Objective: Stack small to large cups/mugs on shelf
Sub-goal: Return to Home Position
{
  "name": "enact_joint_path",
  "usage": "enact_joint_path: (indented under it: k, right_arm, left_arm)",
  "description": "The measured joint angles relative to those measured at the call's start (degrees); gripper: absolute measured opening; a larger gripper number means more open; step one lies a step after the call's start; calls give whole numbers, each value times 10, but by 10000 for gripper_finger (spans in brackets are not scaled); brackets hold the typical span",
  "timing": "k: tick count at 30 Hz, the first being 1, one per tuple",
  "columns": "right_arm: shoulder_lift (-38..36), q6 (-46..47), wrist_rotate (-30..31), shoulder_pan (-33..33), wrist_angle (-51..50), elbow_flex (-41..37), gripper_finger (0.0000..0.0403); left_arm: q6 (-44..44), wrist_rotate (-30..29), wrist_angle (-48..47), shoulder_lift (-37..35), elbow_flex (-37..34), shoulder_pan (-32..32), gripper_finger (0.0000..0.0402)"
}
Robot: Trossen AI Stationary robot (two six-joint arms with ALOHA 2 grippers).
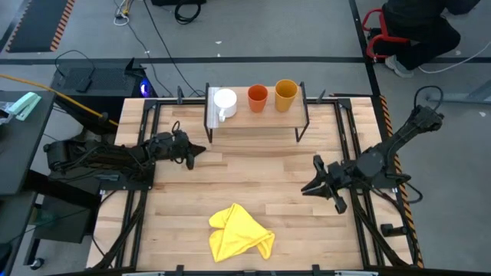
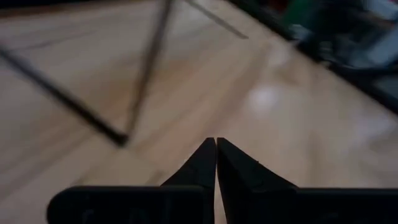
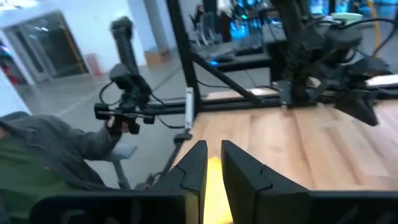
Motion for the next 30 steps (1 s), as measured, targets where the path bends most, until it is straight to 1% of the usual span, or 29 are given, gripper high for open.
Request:
enact_joint_path:
  k: [3,5,8,11,16,19,21,23,26,28,30]
  right_arm:
    - [1,-6,0,14,77,-41,55]
    - [1,-11,0,22,126,-64,55]
    - [2,-11,-1,36,172,-90,55]
    - [4,-14,-2,52,211,-109,55]
    - [28,-46,-2,78,289,-139,55]
    - [45,-56,-2,86,294,-141,55]
    - [54,-57,-2,86,294,-141,55]
    - [62,-57,-2,86,294,-141,55]
    - [70,-56,-2,86,295,-141,55]
    - [74,-55,-2,86,295,-141,55]
    - [77,-56,-2,86,296,-141,55]
  left_arm:
    - [2,22,30,0,0,-28,20]
    - [10,40,67,0,0,-50,23]
    - [15,78,137,-1,0,-84,28]
    - [20,107,187,-9,0,-120,31]
    - [59,121,191,-45,0,-171,28]
    - [61,121,176,-74,0,-189,24]
    - [67,120,153,-94,1,-197,23]
    - [78,120,94,-115,12,-204,26]
    - [102,116,-48,-144,60,-216,31]
    - [119,92,-157,-156,103,-228,34]
    - [140,54,-246,-165,148,-243,34]
